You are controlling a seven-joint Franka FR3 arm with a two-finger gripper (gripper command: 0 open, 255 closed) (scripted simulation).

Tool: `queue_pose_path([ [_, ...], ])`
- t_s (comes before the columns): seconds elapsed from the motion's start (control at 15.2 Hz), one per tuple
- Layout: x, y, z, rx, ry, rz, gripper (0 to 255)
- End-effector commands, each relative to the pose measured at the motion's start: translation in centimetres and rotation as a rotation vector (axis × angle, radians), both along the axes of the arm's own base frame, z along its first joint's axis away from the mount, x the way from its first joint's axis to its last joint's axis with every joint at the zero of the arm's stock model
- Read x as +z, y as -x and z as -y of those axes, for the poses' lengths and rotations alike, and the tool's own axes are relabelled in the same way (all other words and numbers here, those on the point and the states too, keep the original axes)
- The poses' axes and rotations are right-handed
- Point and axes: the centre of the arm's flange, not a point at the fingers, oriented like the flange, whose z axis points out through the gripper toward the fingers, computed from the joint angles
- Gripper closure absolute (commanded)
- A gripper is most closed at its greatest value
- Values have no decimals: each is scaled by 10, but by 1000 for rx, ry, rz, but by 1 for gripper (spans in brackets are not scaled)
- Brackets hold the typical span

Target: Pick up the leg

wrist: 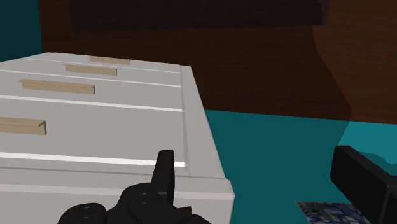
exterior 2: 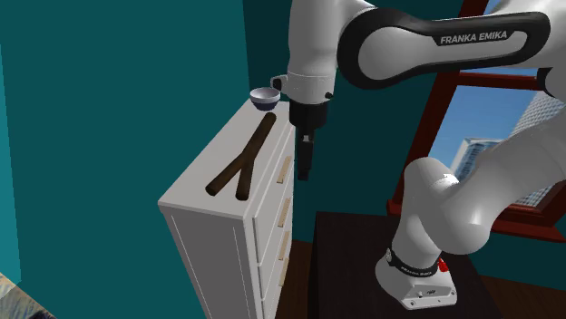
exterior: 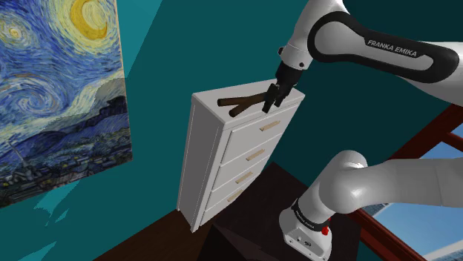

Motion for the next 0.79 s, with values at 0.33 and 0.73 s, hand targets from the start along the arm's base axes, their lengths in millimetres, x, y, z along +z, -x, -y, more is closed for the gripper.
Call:
queue_pose_path([
  [0.33, -20, -6, 62, 240, 10, -2, 0],
  [0.73, -43, -33, 131, 528, 23, -4, 0],
])
